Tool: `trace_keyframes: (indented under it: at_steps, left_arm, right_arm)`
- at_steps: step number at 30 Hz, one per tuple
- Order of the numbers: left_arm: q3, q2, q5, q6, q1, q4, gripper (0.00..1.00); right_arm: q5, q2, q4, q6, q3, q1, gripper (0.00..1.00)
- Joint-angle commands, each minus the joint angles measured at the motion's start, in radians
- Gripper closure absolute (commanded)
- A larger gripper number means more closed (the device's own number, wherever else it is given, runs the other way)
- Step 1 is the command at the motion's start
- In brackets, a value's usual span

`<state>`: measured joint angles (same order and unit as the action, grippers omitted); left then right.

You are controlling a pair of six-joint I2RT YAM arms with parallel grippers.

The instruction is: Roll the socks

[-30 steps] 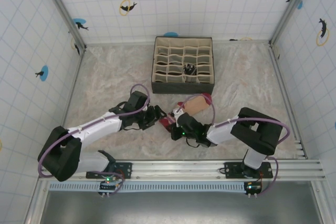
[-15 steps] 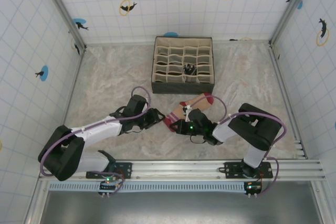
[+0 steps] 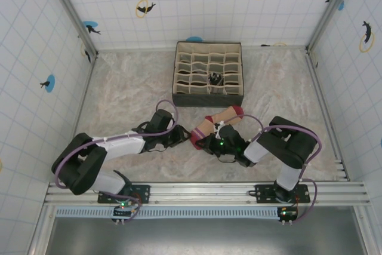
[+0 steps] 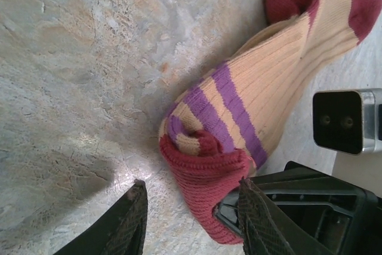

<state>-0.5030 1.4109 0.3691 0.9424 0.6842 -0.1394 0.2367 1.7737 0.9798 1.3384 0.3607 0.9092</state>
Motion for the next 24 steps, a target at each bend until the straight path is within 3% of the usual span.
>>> trace_keyframes:
  at_steps: [1, 12, 21, 24]
  left_arm:
    - [-0.008, 0.028, -0.008, 0.002, 0.009, -0.037, 0.59]
    - [-0.023, 0.121, -0.03, 0.031, 0.034, -0.079, 0.66]
    - [-0.072, 0.206, -0.056, 0.054, 0.034, -0.008, 0.68]
    - [-0.103, 0.224, -0.078, 0.038, 0.034, 0.038, 0.76]
  right_arm:
    - [-0.014, 0.03, -0.048, 0.033, -0.029, -0.007, 1.0]
    - [-0.004, 0.05, 0.005, 0.063, -0.052, -0.018, 1.0]
    - [0.009, 0.045, 0.045, 0.062, -0.076, -0.025, 1.0]
    - [0.01, 0.038, 0.054, 0.055, -0.081, -0.026, 1.0]
